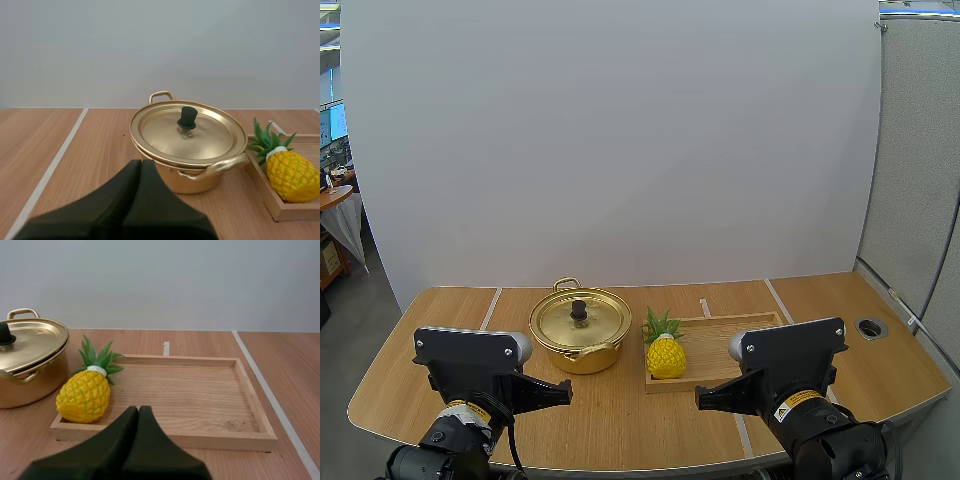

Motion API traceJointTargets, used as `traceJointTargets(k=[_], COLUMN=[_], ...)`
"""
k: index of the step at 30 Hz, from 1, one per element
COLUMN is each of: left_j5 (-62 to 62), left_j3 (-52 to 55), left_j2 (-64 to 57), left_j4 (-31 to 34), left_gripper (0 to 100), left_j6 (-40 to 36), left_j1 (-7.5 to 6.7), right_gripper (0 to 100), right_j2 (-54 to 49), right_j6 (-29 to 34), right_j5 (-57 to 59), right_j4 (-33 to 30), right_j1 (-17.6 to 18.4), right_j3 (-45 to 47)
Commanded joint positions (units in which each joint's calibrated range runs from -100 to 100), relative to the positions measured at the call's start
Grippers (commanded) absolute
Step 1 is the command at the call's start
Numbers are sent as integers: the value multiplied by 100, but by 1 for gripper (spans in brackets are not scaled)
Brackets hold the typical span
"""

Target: Open the pot, put the grape inside, and close it

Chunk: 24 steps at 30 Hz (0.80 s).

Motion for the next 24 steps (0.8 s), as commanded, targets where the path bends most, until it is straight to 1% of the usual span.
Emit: traceJointTargets(k=[1,24], left_j5=[-66,-105], left_j3=[3,3], left_j2=[-18,-18], left_j4=[83,83], left_gripper=[0,0], left_j6=[-53,-53], left_j1=[4,4], right_gripper=[0,0], right_j2=[-38,-38], right_j6=[-27,-27], right_j5=[4,4], right_j4=[-66,-65], right_j1=[-20,-20], right_j3=[0,0])
